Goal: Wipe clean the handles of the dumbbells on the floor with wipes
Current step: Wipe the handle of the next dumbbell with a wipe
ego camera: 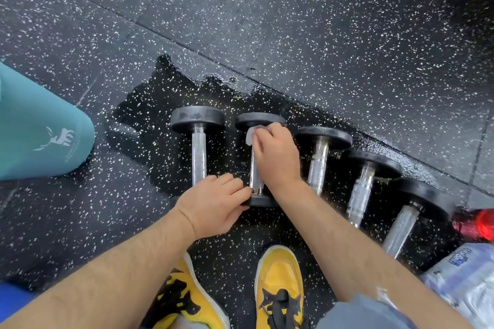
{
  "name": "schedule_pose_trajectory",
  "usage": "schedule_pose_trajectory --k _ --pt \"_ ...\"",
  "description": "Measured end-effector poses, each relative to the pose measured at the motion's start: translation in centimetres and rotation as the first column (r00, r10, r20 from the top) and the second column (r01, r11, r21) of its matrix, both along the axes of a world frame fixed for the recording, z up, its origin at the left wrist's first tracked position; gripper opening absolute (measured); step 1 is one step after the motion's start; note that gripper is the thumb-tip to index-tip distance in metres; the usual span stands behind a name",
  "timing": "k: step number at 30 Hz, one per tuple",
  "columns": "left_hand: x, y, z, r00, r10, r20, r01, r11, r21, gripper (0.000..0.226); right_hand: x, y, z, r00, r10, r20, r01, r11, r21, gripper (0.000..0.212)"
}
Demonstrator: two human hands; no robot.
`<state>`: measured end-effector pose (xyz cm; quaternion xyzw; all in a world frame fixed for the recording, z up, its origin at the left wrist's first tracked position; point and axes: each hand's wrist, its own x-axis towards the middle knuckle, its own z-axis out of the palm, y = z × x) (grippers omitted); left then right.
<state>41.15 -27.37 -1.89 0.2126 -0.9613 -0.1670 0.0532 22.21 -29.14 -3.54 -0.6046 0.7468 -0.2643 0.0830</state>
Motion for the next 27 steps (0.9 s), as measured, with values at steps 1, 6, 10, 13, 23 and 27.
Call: schedule_pose_trajectory --k 1,6,10,13,23,27 --pt "0.0 0.0 0.0 1.000 0.003 0.001 -0.003 1.000 -0.004 0.023 0.2 -0.2 -0.1 0.994 0.036 -0.099 -0.039 0.999 -0.026 0.011" --pt "0.1 0.1 0.0 1.000 0.006 -0.011 -0.006 1.000 -0.025 0.023 0.5 -0.6 0.3 0.944 0.133 -0.300 -0.128 0.991 0.036 0.020" --pt "-0.1 0.1 0.1 1.000 0.013 -0.010 -0.013 0.999 -0.035 0.022 0.6 -0.1 0.3 0.994 -0.088 0.062 0.085 0.995 0.045 0.022" --pt "-0.2 0.2 0.1 1.000 0.012 -0.005 -0.013 0.999 -0.031 0.022 1.0 0.1 0.5 0.886 -0.314 0.341 0.272 0.948 0.167 0.024" --pt "-0.3 0.1 0.2 1.000 0.005 -0.010 -0.005 1.000 -0.028 0.021 0.7 0.5 0.9 0.748 -0.407 0.524 0.328 0.913 0.242 0.022" --pt "-0.4 0.1 0.2 1.000 0.010 0.008 -0.010 1.000 -0.028 0.022 1.1 -0.1 0.2 0.997 -0.067 0.039 0.063 0.993 0.102 0.013"
